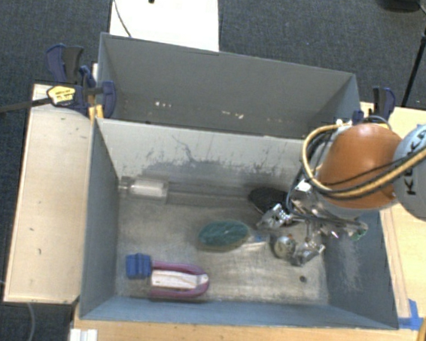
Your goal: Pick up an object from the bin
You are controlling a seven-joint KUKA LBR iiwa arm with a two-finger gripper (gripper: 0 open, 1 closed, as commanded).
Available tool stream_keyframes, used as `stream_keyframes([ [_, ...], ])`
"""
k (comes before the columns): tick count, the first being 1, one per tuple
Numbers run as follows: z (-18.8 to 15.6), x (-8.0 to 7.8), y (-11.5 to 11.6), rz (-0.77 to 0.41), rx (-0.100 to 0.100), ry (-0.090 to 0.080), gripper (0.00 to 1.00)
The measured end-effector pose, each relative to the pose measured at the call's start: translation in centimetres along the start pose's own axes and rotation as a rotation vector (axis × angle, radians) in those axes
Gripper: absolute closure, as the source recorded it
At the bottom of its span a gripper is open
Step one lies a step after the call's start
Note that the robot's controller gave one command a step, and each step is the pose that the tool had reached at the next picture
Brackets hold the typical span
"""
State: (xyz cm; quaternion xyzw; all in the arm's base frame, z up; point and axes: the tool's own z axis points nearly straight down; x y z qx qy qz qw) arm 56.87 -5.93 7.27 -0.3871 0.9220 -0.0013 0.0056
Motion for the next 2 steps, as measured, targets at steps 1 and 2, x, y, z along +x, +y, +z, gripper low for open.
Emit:
stream_keyframes([
  [1,-0.2,-0.2,0.0,-0.002,0.002,-0.003,1.00],
  [2,-16.5,1.4,-3.9,-0.020,0.004,0.001,1.00],
])
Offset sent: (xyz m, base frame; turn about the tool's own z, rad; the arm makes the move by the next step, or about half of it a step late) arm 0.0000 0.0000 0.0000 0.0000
